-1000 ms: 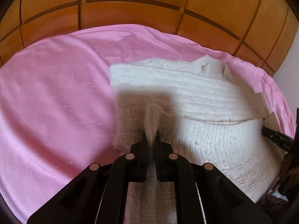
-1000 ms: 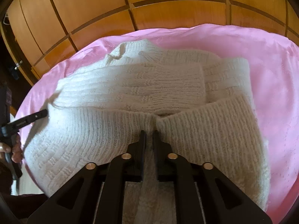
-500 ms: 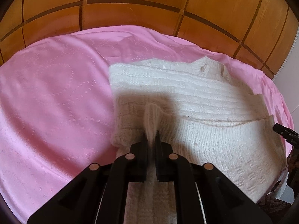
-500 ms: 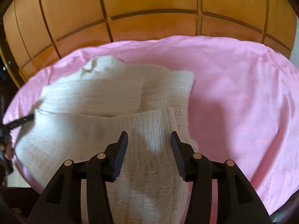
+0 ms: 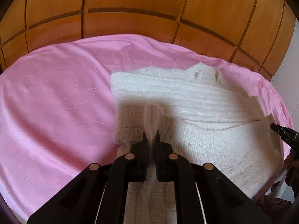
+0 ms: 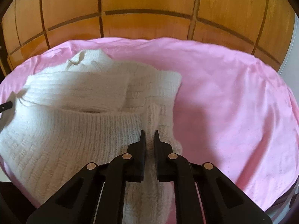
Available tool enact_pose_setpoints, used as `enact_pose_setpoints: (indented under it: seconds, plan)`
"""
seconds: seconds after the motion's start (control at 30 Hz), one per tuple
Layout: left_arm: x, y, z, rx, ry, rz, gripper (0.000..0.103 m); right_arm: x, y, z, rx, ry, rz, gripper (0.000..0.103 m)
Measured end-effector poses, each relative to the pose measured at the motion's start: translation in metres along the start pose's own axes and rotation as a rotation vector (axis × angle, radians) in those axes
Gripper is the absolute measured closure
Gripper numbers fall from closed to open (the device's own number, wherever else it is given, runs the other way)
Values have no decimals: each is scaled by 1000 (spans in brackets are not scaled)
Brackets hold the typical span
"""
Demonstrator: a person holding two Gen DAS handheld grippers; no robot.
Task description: Fold small clothes
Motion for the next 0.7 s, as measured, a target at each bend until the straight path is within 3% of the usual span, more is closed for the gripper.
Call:
enact_pose_setpoints:
  seconds: [0.23,0.4,0.53,0.7]
  plan:
    - [11,35,1,-37,13,56,98,43,45,5,43,-35,118,97]
    - [52,51,-8,-81,59,116,98,95,42,7,87,-84,179,97]
    - [88,30,-17,-47,38,123,98,132,2,6,78,-98,157,97]
    - [121,-32,-29,-11,36,56,98,154,-69,14,20,-134,71,98]
Point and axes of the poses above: each gripper's, at about its wrist camera, not at the fingertips, and y roughly against the way its jaws point, z to its right, x to its top, the point moved 9 cm from there along -y, roughly the way its jaws point, and after that the axes turned 1 degree about -x, right-handed, at the moved point
